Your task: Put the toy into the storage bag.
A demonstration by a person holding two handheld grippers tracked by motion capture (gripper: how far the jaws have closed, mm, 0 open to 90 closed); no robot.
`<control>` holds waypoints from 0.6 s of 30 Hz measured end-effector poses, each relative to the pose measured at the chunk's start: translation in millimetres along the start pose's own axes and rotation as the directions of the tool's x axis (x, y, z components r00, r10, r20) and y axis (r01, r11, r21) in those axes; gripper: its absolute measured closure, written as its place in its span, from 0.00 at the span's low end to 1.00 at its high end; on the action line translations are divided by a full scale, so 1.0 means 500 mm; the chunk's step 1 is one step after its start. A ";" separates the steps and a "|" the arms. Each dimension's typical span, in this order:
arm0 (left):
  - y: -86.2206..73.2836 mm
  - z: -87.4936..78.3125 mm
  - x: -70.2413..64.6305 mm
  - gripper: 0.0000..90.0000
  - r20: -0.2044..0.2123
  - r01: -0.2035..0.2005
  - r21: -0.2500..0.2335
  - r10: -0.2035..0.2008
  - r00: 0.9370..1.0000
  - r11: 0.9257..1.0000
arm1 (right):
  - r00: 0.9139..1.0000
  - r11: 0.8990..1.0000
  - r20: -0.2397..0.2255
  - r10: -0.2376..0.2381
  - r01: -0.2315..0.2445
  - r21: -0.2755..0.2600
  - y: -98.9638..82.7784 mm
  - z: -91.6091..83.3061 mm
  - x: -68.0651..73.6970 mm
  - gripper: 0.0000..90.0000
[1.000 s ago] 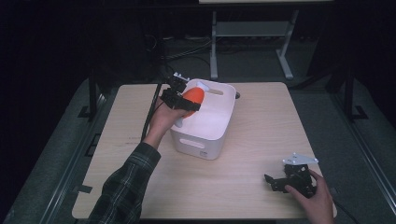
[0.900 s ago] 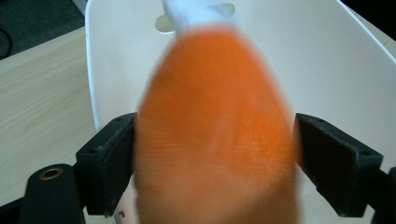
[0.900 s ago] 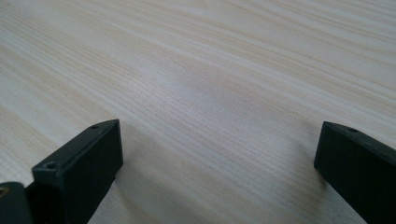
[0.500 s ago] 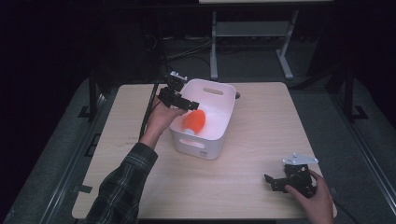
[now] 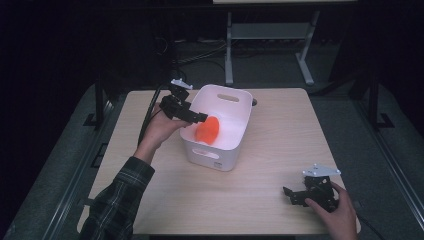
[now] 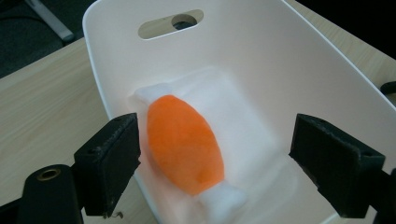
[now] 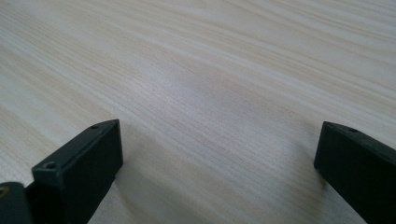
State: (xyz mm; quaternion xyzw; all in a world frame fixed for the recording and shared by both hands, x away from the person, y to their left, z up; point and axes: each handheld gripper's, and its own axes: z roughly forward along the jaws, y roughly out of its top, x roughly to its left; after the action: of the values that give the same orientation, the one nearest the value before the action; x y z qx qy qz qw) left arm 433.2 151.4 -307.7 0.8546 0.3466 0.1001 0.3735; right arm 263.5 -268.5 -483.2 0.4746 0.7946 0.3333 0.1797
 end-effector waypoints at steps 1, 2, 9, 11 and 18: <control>-0.004 -0.004 0.000 0.17 0.003 0.001 -0.006 -0.001 1.000 1.000 | 1.000 1.000 0.000 -0.001 0.001 0.000 0.000 0.000 0.000 0.01; -0.008 -0.008 0.000 0.17 0.003 -0.001 -0.009 0.001 1.000 1.000 | 1.000 1.000 0.000 0.000 0.000 0.000 0.000 0.000 0.000 0.01; -0.032 -0.030 0.001 0.17 0.019 -0.035 -0.014 0.035 0.999 0.999 | 1.000 1.000 0.002 0.000 0.000 0.000 0.000 0.000 0.000 0.00; -0.040 -0.038 0.001 0.17 0.027 -0.038 -0.022 0.038 0.999 0.999 | 1.000 1.000 0.001 0.000 0.000 0.000 0.000 0.000 0.000 0.01; -0.066 -0.064 -0.001 0.17 0.052 -0.069 -0.033 0.071 0.996 0.997 | 1.000 1.000 0.002 -0.001 0.001 0.000 0.000 0.000 0.000 0.01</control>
State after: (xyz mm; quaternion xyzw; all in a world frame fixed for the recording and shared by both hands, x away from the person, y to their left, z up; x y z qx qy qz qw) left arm 402.2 185.1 -308.5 0.8628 0.3047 0.0958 0.3919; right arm 263.5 -268.6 -483.2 0.4745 0.7948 0.3327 0.1805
